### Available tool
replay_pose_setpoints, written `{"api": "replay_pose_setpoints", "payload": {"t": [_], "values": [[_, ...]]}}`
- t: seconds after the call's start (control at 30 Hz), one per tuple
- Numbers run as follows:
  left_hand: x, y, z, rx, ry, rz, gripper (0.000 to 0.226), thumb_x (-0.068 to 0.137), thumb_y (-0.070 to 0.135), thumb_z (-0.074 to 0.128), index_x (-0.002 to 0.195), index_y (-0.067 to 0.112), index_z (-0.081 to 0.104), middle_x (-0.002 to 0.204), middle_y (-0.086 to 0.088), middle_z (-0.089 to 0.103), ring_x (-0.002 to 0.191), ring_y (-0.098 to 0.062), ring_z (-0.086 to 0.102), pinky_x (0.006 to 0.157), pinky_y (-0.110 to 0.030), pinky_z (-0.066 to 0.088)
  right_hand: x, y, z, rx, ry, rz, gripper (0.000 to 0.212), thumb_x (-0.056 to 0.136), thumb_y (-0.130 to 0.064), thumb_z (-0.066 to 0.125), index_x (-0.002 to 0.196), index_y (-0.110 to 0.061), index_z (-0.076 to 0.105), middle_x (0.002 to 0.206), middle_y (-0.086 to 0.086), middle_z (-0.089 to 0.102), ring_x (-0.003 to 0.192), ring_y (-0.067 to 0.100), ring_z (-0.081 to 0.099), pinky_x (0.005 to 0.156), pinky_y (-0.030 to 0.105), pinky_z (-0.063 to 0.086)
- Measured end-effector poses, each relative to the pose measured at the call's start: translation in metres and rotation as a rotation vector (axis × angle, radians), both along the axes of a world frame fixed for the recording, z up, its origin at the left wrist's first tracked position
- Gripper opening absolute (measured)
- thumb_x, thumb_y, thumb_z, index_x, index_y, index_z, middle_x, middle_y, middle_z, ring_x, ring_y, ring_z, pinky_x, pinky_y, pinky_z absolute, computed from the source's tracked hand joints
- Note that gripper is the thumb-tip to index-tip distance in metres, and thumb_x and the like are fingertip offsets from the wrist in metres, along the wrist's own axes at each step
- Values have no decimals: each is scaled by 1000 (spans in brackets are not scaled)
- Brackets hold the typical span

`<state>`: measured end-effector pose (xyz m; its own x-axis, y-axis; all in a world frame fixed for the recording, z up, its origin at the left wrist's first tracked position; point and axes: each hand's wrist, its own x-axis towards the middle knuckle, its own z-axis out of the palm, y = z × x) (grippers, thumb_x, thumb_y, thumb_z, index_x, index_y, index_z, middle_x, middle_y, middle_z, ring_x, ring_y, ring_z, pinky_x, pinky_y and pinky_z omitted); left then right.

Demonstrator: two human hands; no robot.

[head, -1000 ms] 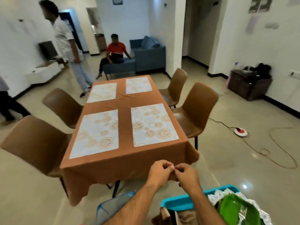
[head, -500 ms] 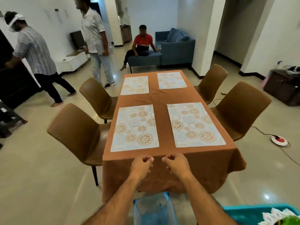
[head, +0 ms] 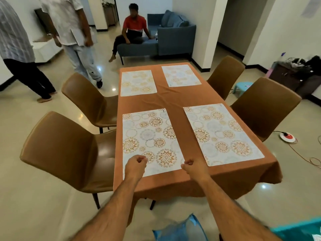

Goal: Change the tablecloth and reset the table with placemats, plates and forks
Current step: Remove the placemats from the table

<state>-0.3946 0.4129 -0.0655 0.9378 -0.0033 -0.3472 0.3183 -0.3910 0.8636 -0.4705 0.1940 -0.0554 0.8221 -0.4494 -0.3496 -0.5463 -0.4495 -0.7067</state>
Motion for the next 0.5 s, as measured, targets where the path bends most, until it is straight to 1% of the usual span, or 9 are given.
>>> {"api": "replay_pose_setpoints", "payload": {"t": [0.1, 0.2, 0.23, 0.27, 0.33, 0.4, 0.43, 0.47, 0.5], "values": [[34, -3, -12, 15, -12, 11, 16, 94, 23, 63, 108, 16, 65, 105, -4, 68, 99, -22, 65, 89, -44, 56, 33, -7, -12, -44, 3, 16, 30, 86, -32, 72, 109, -12, 68, 103, 6, 71, 85, 18, 66, 79, 38, 59], [62, -6, -29, 39, -3, 16, 10, 92, 24, 64, 101, 19, 64, 104, -4, 69, 98, -23, 65, 88, -45, 56, 68, -10, -29, -85, 15, 47, 37, 86, -34, 73, 114, -12, 66, 104, 7, 70, 72, 15, 64, 63, 28, 54], [70, -7, -37, 58, -2, 28, 10, 92, 24, 65, 101, 19, 64, 103, -5, 69, 97, -23, 65, 88, -44, 56, 80, -11, -37, -97, 20, 60, 39, 85, -34, 73, 116, -12, 65, 107, 7, 69, 74, 16, 65, 62, 28, 53], [78, -8, -44, 86, -2, 43, 12, 92, 24, 65, 102, 18, 64, 104, -5, 69, 97, -23, 64, 87, -44, 56, 90, -12, -45, -102, 23, 68, 41, 85, -35, 73, 118, -12, 64, 112, 8, 68, 80, 18, 66, 66, 29, 54], [92, -8, -55, 162, -14, 88, 22, 92, 24, 64, 111, 13, 65, 111, -7, 68, 98, -22, 63, 88, -41, 55, 111, -15, -62, -133, 29, 95, 45, 87, -35, 72, 123, -11, 61, 121, 9, 65, 100, 23, 66, 80, 33, 56], [102, -4, -63, 248, -22, 142, 32, 93, 24, 64, 121, 8, 63, 120, -10, 65, 92, -19, 63, 81, -36, 56, 128, -17, -73, -175, 28, 111, 49, 88, -34, 69, 130, -10, 58, 128, 9, 63, 113, 25, 62, 90, 34, 52], [107, -2, -67, 301, -21, 172, 35, 92, 24, 65, 122, 7, 62, 121, -11, 64, 90, -20, 63, 77, -34, 56, 136, -18, -78, -186, 24, 107, 50, 89, -32, 68, 132, -10, 56, 130, 9, 62, 116, 24, 61, 92, 33, 50], [110, 1, -70, 354, -17, 205, 37, 90, 26, 67, 122, 7, 63, 122, -12, 63, 93, -24, 63, 77, -35, 57, 143, -18, -81, -193, 20, 98, 49, 89, -30, 68, 132, -9, 56, 131, 9, 62, 117, 24, 60, 92, 32, 49], [113, 3, -73, 410, -18, 233, 39, 89, 29, 68, 121, 7, 64, 122, -12, 63, 99, -29, 63, 81, -38, 56, 149, -19, -84, -197, 10, 86, 46, 89, -27, 67, 130, -8, 58, 128, 9, 63, 114, 25, 62, 88, 31, 50]]}}
